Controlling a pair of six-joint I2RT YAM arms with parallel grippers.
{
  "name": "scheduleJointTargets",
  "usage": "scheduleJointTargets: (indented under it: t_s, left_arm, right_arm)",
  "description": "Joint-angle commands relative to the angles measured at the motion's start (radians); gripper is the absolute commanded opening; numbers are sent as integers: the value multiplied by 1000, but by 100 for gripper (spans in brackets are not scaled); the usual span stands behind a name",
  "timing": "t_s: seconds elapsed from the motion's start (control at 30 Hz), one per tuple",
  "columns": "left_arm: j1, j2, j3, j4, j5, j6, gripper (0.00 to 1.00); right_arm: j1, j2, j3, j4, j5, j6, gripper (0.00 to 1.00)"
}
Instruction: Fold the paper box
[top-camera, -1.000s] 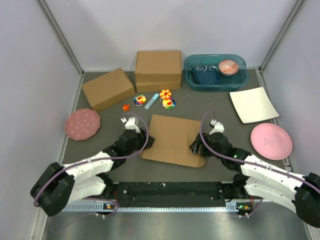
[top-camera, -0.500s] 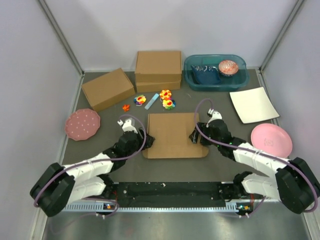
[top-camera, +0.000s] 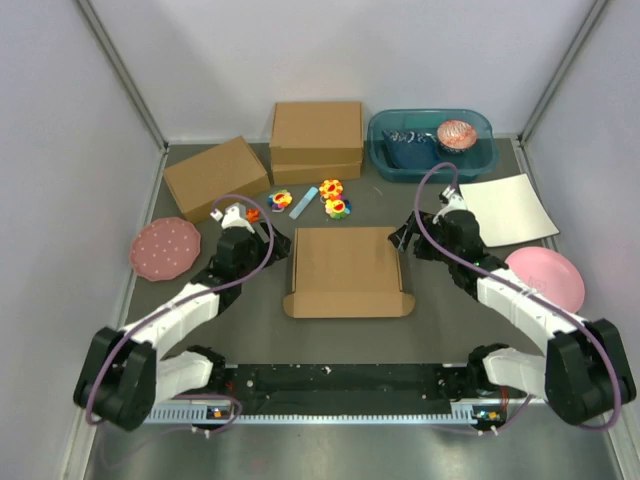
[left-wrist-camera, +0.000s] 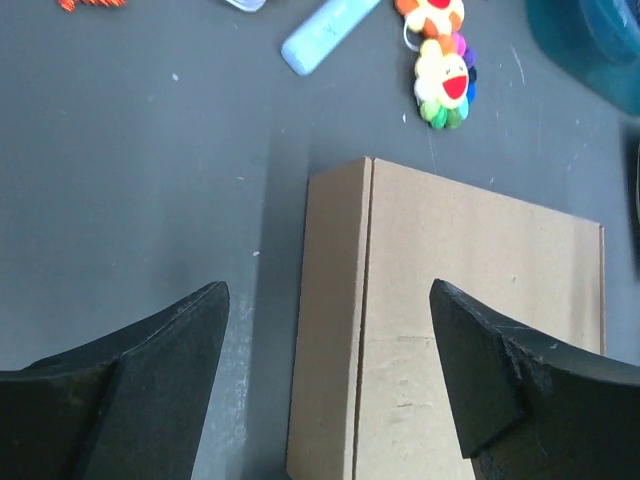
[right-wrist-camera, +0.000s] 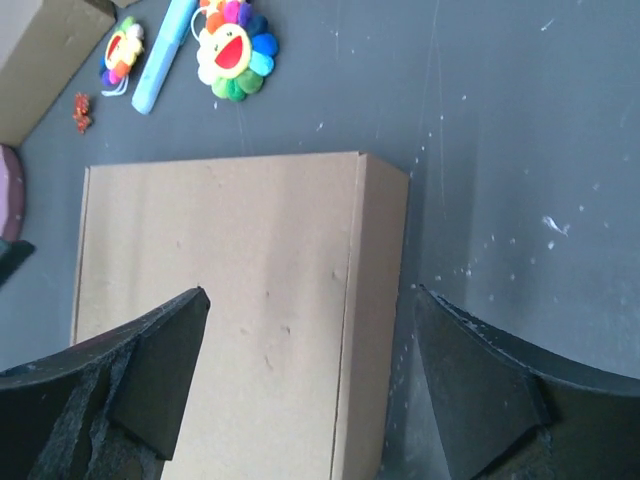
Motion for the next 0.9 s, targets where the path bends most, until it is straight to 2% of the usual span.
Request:
scheduleJointTargets:
  t_s: [0.0,0.07,0.27,0.33,0.4,0.43,0.57,0.63,0.67,0.73,0.77,0.83,0.87]
  left_arm:
    - [37,120,-6,219,236,-40,86]
    - [39,171,-12,268,296,-40,86]
    - [39,285,11,285,353,-20,82]
    - [40,323,12,280,353,-17,76]
    - [40,355,11,282,360,-25,68]
    - [39,363,-6,312,367,-31,55]
    - [39,400,-73,453,403,-74,28]
    - [36,426,-81,477,425,-94,23]
    - [29,435,-81,487,431,-97,21]
    - [26,452,-77,491,449,-104,24]
    - [26,449,-78,491,452,-109,34]
    - [28,411,-84,465,445,-111,41]
    - [35,386,-84,440,425,-106,44]
  right_arm:
    - [-57,103,-10,225,-178,58,83]
    - [-60,129,-19,286,-206,70,82]
    - [-60,214,-31,322,-203,55,79]
    - [-58,237,-39,332,-204,58,77]
    - [-60,245,-63,361,-206,71,72]
    - [-60,248,-77,377,-209,76,70]
    - [-57,255,-146,437,-220,99,59]
    - [-49,257,-158,452,-220,108,57]
    - [-34,258,-168,454,-215,110,57]
    - [-17,254,-172,446,-209,113,58]
    - [-14,249,-177,438,-198,117,64]
    - [-12,187,-180,411,-175,128,71]
    - [-15,148,-171,344,-143,124,76]
